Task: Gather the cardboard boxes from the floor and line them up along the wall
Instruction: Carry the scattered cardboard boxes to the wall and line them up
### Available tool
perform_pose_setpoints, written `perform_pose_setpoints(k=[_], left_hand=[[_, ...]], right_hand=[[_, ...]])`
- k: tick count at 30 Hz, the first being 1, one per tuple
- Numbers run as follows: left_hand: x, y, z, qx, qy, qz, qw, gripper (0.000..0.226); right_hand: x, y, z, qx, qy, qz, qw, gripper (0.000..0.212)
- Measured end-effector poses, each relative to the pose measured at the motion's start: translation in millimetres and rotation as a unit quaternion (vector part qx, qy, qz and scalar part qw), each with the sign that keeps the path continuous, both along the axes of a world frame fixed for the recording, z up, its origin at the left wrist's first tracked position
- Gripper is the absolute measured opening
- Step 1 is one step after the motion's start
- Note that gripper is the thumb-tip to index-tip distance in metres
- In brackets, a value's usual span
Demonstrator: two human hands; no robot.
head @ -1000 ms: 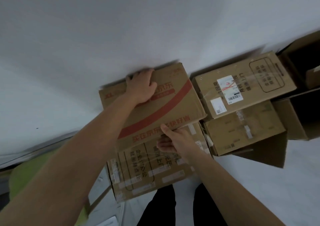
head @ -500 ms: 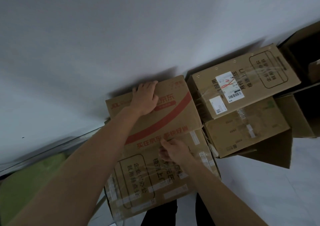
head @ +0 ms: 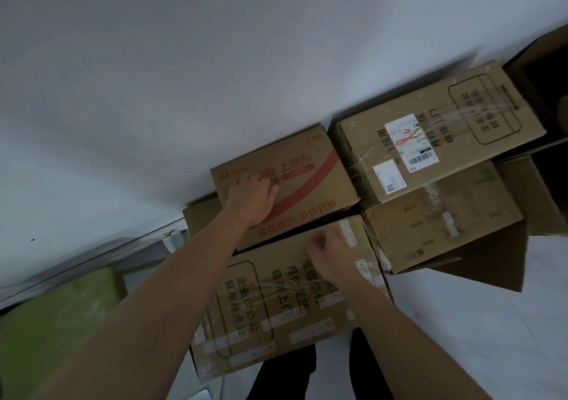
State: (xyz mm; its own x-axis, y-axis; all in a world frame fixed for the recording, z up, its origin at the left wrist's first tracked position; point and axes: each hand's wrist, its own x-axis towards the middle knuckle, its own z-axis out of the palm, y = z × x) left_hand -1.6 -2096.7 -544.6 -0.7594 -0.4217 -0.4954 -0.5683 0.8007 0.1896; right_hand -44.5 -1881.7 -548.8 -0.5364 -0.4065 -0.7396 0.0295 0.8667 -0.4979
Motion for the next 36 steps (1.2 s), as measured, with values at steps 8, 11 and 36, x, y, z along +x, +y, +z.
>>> perform_pose_setpoints(k=[8,11,36], left_hand=[[-71,57,146,-0.036,0.161,0.021,0.986,0.071],[-125,105,228,-0.038,0.234,-0.019,0.971,0.069],[-359,991,460,0.253,0.463,-0.384,0.758,0.024]], right_hand=[[-97,66,145,-0.014,0.216,-0.099,0.971,0.023],[-137,108,222,-0.043,0.279,-0.194,0.94,0.021],[-214,928,413,0.055,0.464,-0.601,0.649,0.037]])
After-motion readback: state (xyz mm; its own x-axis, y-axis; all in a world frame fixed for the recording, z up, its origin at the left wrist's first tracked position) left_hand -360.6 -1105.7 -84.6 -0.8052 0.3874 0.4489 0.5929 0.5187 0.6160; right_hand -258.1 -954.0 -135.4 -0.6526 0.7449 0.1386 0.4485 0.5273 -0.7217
